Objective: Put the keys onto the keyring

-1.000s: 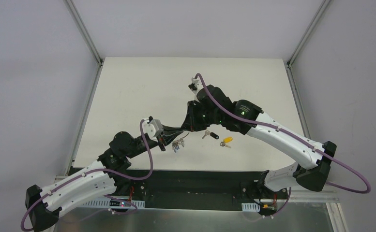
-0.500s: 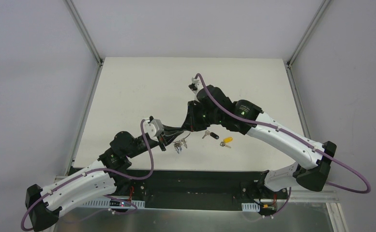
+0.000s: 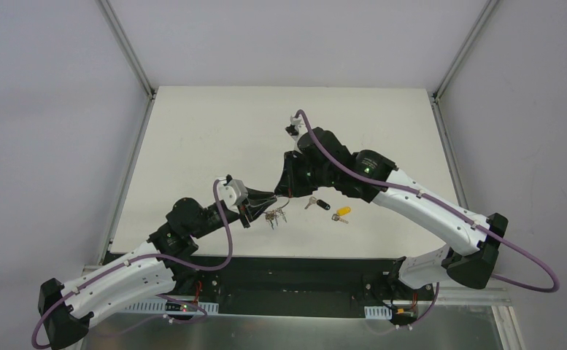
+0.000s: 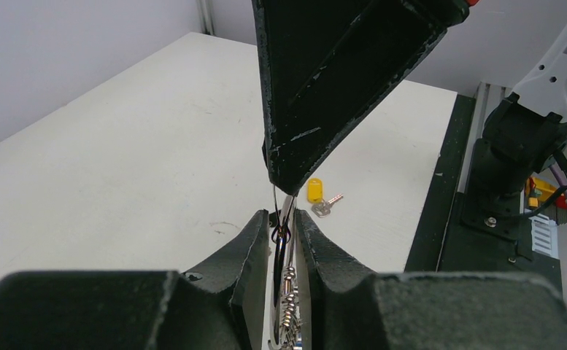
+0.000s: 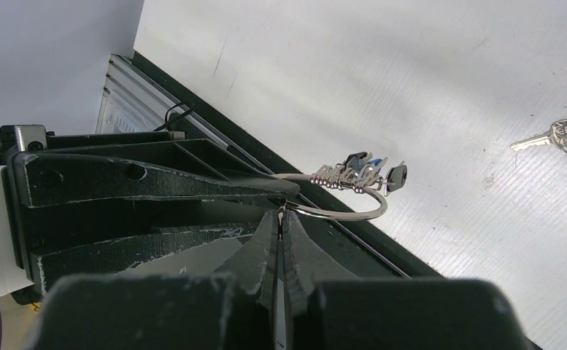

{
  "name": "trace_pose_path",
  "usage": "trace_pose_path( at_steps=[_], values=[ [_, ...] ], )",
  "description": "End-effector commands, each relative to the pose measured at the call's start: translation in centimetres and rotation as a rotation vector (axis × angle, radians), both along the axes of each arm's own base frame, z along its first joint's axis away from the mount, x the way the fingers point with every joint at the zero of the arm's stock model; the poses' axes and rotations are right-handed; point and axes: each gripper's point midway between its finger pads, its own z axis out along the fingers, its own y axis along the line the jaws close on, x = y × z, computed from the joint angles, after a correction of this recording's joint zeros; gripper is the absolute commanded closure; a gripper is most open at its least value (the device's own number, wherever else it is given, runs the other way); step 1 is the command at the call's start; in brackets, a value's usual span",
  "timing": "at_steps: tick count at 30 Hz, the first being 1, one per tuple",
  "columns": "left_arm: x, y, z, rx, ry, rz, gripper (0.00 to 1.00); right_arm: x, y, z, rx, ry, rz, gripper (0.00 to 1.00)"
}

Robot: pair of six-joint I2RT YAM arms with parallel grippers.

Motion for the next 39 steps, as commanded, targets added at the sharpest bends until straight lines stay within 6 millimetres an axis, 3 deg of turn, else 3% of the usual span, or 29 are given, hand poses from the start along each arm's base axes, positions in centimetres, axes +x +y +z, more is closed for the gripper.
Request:
trace_pose_path(
  at_steps=[1,39],
  values=[
    [-0.2,0.17,1.2,-0.033,-0.034,0.0,0.82,0.08,0.14,3.31,0.084,-0.046,0.004,1.0],
    [-0.69,-0.31,2.03,-0.062,-0.059,-0.038,0.82,-0.26,0.52,2.91,0.08,-0.03,0.028,1.0]
  ],
)
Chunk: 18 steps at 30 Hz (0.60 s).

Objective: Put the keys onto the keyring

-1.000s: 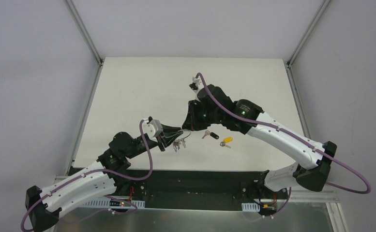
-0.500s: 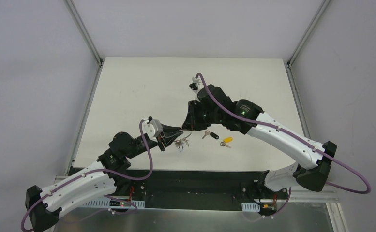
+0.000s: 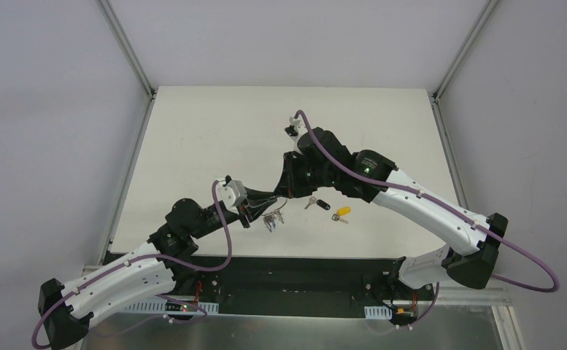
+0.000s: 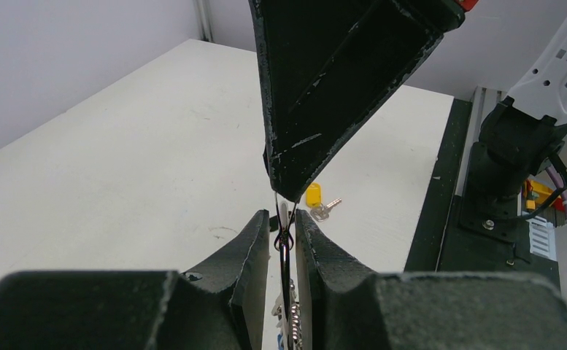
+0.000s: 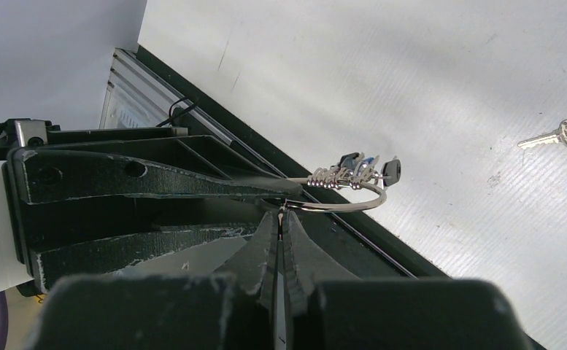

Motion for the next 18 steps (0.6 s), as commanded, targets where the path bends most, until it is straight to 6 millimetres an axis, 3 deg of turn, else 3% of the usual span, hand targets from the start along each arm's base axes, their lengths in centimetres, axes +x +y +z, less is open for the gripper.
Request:
trace_pose_path(
  at_steps=[1,7,8,18],
  values=[
    [-0.55,-0.31,1.76,-0.049,-0.048,-0.031,0.83,0.06,0.41,2.91,0.076,-0.041,0.013,1.0],
    [-0.63,-0.36,1.89,-0.053,-0.05,-0.037,0.92,0.02,0.35,2.76,0.072,-0.041,0.013,1.0],
    [-0.68,-0.41,1.86,-0.052,-0.051,-0.041,0.99,0.05,0.35,2.69,0.071,-0.04,0.013,1.0],
    [-0.7,-0.07,2.58,-0.125,-0.042,-0.028,1.0,-0.01,0.32,2.24,0.06,-0.033,0.016,1.0]
  ],
)
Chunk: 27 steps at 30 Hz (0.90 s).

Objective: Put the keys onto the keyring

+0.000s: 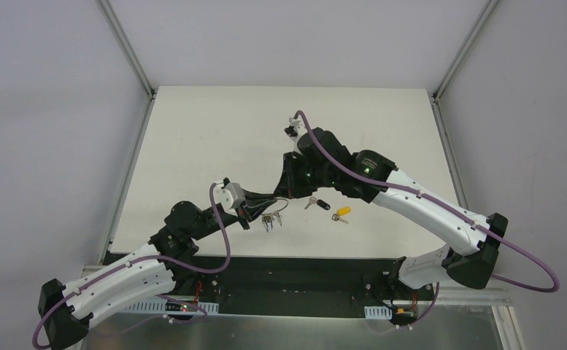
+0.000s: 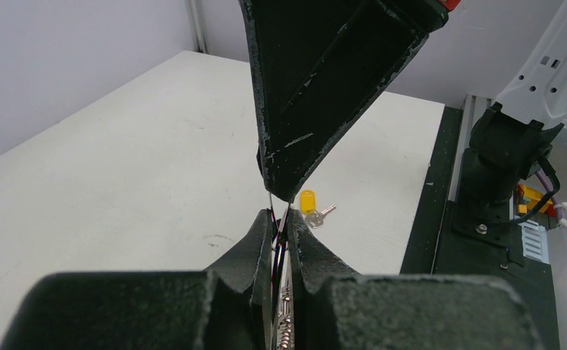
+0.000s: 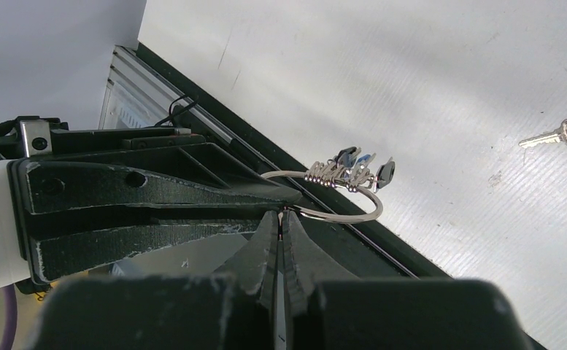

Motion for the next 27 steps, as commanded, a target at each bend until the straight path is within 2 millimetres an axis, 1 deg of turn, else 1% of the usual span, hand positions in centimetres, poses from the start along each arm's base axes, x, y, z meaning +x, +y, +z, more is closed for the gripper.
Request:
trace_pose_path(
  at_steps=[1,9,11,15,21,27],
  values=[
    [-0.28,-0.1,2.52,-0.096,-0.018,-0.011,1.0,0.05,0.36,2.27,0.063,-0.033,0.013,1.0],
    [-0.68,-0.92,2.38,-0.07,-0.012,-0.057,1.0,-0.01,0.37,2.42,0.065,-0.034,0.014,1.0],
    [-0.8,-0.91,2.29,-0.063,-0.014,-0.062,0.92,0.07,0.35,2.5,0.066,-0.037,0.012,1.0],
    [-0.85,-0.71,2.23,-0.056,-0.019,-0.057,0.85,0.08,0.41,2.55,0.066,-0.036,0.013,1.0],
    [-0.78,-0.4,2.15,-0.054,-0.022,-0.044,0.82,0.05,0.48,2.52,0.066,-0.035,0.015,1.0],
    [-0.96,-0.37,2.38,-0.059,-0.028,-0.051,0.81,0.04,0.54,2.45,0.066,-0.033,0.017,1.0]
  ],
)
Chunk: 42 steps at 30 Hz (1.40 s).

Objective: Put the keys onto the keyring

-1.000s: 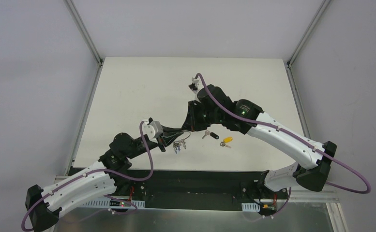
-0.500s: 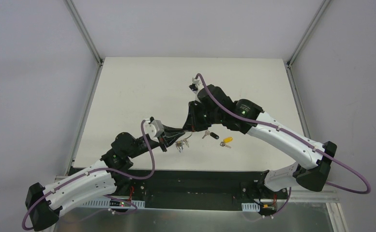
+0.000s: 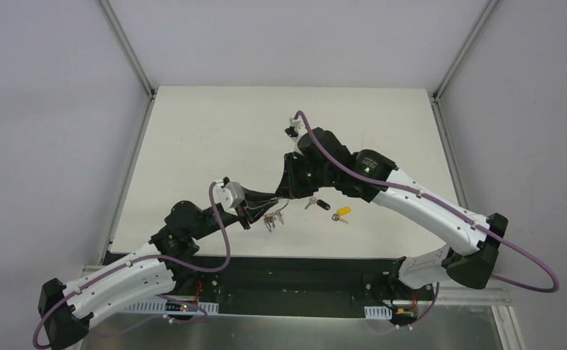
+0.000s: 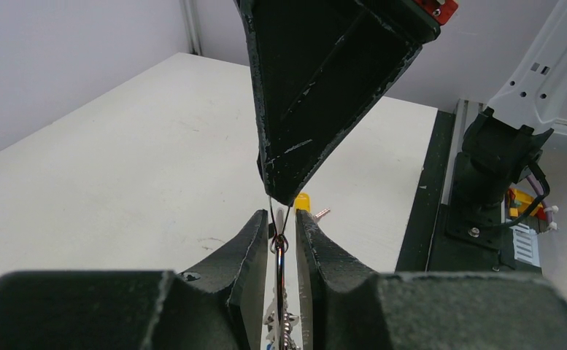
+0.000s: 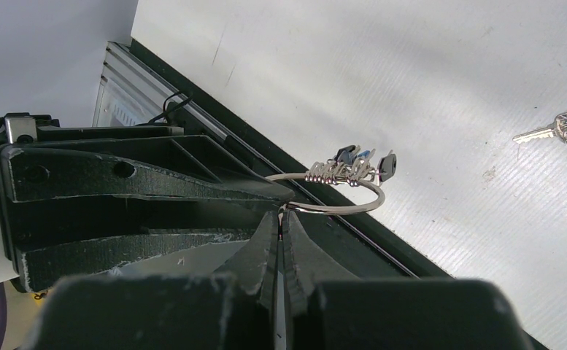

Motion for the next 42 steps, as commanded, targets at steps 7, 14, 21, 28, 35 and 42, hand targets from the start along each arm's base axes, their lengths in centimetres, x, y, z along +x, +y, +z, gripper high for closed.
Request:
trace_pose_path(
  at_steps=[7,14,21,28,35,42],
  values=[
    [-0.8,-0.2,2.1,-0.04,-0.041,-0.037,0.82,0.1,0.8,2.8,0.082,-0.038,0.011,1.0],
    [-0.7,-0.6,2.0,-0.025,-0.036,-0.05,1.0,0.1,0.9,2.8,0.086,-0.037,0.014,1.0],
    [-0.2,-0.6,1.9,-0.036,-0.024,-0.024,1.0,0.1,0.9,2.8,0.089,-0.037,0.013,1.0],
    [0.2,-0.5,1.5,-0.026,-0.005,-0.003,1.0,0.0,0.8,3.1,0.096,-0.041,0.014,1.0],
    [0.7,-0.2,1.4,-0.029,0.003,0.029,1.0,0.1,0.8,3.0,0.094,-0.042,0.013,1.0],
    [0.9,0.1,1.4,-0.032,0.001,0.049,1.0,0.0,0.8,3.2,0.098,-0.045,0.015,0.81]
  ],
)
